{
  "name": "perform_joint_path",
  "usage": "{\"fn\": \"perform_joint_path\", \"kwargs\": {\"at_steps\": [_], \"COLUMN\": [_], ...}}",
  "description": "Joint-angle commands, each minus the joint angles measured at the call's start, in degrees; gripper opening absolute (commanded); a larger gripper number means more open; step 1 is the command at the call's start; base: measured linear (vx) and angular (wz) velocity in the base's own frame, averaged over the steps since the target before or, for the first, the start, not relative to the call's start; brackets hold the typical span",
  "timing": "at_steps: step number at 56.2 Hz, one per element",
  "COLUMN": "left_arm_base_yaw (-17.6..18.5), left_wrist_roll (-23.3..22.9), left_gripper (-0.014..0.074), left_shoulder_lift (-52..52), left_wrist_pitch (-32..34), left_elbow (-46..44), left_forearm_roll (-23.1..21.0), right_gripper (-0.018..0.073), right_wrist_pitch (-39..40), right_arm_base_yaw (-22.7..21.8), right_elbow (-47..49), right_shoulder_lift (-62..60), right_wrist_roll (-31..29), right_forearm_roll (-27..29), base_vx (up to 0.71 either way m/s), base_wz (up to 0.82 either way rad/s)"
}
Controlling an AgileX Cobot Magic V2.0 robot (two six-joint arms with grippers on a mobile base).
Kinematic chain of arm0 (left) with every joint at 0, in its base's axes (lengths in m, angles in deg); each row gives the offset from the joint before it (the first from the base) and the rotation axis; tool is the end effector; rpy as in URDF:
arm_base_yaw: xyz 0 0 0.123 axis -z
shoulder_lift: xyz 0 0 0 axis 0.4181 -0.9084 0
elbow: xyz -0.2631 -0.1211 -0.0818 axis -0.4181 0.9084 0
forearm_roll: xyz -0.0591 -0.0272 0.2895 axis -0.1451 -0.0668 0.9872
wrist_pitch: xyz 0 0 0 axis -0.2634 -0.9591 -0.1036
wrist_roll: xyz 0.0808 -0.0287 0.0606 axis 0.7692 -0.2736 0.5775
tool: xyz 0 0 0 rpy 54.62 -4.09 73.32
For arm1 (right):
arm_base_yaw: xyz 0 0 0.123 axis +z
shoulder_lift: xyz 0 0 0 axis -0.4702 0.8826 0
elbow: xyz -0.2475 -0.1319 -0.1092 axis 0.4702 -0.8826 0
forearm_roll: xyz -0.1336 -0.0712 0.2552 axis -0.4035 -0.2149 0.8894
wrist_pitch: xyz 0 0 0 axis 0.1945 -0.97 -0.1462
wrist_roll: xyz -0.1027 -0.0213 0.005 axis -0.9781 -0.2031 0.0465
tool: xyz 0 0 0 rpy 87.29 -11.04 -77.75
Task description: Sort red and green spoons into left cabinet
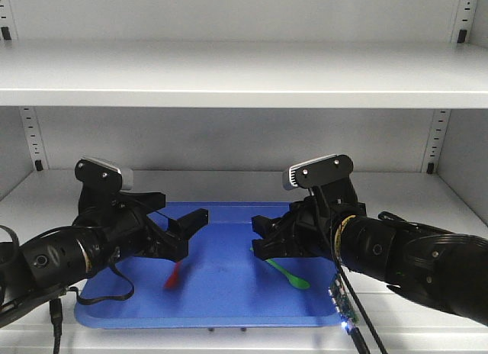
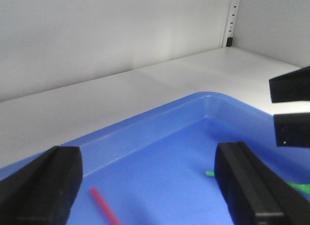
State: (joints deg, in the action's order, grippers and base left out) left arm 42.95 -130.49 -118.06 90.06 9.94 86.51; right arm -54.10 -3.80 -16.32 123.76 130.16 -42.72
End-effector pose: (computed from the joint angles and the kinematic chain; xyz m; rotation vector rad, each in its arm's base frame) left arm 0.3970 -0.1688 0.2761 0.5261 1.6523 -0.5406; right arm 0.3995 0.1925 0.2835 -0.5029 1.8578 0.3725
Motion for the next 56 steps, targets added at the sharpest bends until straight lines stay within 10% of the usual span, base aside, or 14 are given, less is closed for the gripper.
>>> {"fn": "perform_joint_path", "kwargs": {"at_steps": [1,50,56], "left_arm_base_yaw": [0.4,0.4,0.4], "left_wrist_roll": [2.1,1.9,3.4], "left_gripper": [0.0663,0.0416,0.0367], "left_shoulder_lift": [2.6,4.8,9.6], "left_wrist_pitch": [2.9,0.4,-2.3], "left_elbow": [-2.1,0.2,4.7], "left_forearm_roll": [-2.2,-2.4,-10.0], "right_gripper": [0.0501,0.0501,0.0501], "right_wrist_pitch": [1.8,1.8,1.8], "right_arm_base_yaw": [-0.1,-0.1,-0.1], "right_elbow": [2.0,1.8,1.8], "right_shoulder_lift": [-2.1,-2.1,-2.1], "right_wrist_roll": [-0.1,-0.1,-0.1], "right_forearm_roll": [0.1,0.1,0.1], "base_vx": [0.0,0.0,0.0], "base_wz": [0.0,0.0,0.0]}}
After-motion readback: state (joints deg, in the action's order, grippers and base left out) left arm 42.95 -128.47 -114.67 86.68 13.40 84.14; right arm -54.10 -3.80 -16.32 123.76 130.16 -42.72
